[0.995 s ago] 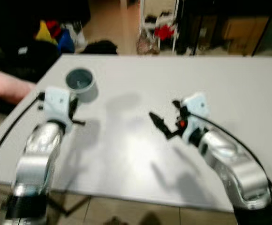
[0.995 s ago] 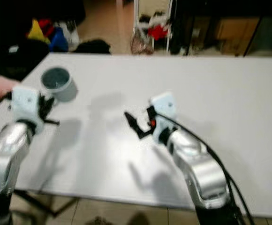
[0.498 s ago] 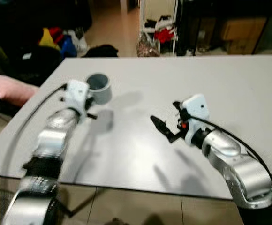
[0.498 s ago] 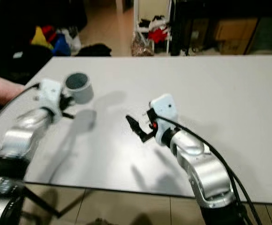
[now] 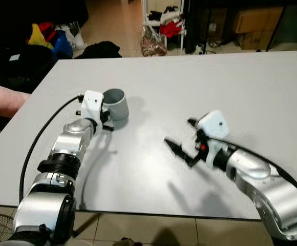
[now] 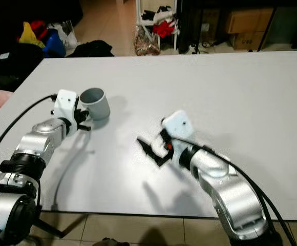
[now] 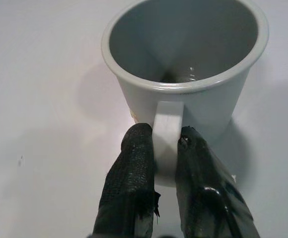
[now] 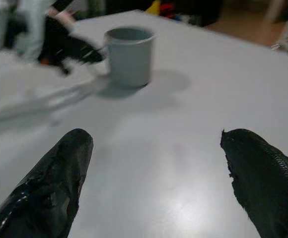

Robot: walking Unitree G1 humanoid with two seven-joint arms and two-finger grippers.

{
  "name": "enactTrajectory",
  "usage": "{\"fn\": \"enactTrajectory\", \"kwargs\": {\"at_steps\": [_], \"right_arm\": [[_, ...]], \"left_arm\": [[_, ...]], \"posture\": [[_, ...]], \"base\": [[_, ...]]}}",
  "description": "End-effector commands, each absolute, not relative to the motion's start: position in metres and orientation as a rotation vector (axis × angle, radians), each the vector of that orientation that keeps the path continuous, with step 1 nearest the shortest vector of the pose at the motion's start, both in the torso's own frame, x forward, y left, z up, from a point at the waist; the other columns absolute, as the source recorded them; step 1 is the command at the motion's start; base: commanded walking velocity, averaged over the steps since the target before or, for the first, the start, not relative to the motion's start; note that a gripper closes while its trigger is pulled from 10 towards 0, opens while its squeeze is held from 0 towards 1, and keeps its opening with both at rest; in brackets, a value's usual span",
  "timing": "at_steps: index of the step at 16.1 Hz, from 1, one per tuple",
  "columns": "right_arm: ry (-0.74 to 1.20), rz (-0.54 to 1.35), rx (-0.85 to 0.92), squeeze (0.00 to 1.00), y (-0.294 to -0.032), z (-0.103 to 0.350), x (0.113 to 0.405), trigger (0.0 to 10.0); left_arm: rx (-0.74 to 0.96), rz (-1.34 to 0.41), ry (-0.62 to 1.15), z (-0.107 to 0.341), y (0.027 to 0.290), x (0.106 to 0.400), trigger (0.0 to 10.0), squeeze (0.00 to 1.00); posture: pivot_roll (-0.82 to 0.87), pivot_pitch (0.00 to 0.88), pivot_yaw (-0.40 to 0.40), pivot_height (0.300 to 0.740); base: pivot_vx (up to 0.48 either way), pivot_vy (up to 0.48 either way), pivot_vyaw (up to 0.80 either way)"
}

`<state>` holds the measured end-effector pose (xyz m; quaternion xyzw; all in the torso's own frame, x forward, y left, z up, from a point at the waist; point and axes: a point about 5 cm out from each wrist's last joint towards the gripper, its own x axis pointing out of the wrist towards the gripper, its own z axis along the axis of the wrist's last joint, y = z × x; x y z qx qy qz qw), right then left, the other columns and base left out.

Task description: Setting the table

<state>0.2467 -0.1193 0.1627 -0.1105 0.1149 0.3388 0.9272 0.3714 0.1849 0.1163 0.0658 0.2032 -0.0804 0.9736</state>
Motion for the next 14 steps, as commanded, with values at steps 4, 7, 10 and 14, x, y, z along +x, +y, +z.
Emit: {"fn": "enactTrajectory", "kwargs": {"at_steps": [4, 7, 10, 14], "right_arm": [[0.25, 0.886, -0.221, 0.0, -0.109, 0.17, 0.231, 10.0], [0.253, 0.926, -0.221, 0.0, -0.105, 0.171, 0.23, 10.0], [0.254, 0.931, -0.219, 0.0, -0.105, 0.171, 0.232, 10.0], [0.254, 0.942, -0.219, 0.0, -0.104, 0.171, 0.235, 10.0]], "left_arm": [[0.136, -0.187, 0.437, 0.114, 0.188, 0.375, 10.0, 0.0], [0.181, -0.221, 0.46, 0.112, 0.186, 0.375, 10.0, 0.0], [0.211, -0.221, 0.458, 0.114, 0.188, 0.377, 10.0, 0.63], [0.239, -0.244, 0.452, 0.122, 0.193, 0.379, 10.0, 1.0]], "posture": [[-0.14, 0.085, 0.12, 0.74], [-0.13, 0.073, 0.116, 0.74], [-0.13, 0.064, 0.116, 0.74], [-0.12, 0.045, 0.114, 0.74]], "base": [[0.0, 0.0, 0.0], [0.0, 0.0, 0.0], [0.0, 0.0, 0.0], [0.0, 0.0, 0.0]]}}
